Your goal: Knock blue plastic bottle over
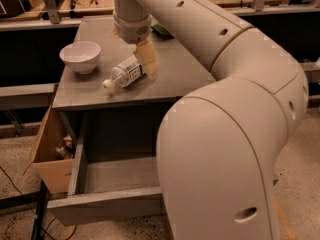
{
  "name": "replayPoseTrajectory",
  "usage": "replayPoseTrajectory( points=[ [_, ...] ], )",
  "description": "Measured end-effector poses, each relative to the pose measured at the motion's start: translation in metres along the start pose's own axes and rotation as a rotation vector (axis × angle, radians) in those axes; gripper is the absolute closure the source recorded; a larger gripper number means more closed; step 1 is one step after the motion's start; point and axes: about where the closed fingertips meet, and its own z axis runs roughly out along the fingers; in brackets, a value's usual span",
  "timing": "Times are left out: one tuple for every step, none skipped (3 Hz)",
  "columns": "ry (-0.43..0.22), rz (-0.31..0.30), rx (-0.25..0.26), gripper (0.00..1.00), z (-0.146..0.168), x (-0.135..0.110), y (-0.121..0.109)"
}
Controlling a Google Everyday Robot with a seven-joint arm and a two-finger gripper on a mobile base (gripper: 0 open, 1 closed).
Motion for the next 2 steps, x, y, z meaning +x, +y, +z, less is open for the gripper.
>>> replayPoseTrajectory(
  points=[
    [-0.148, 0.195, 0.038, 0.0, 0.004, 0.035, 0.006],
    [-0.361, 0.487, 0.153, 0.0, -0.012, 0.085, 0.024]
  ],
)
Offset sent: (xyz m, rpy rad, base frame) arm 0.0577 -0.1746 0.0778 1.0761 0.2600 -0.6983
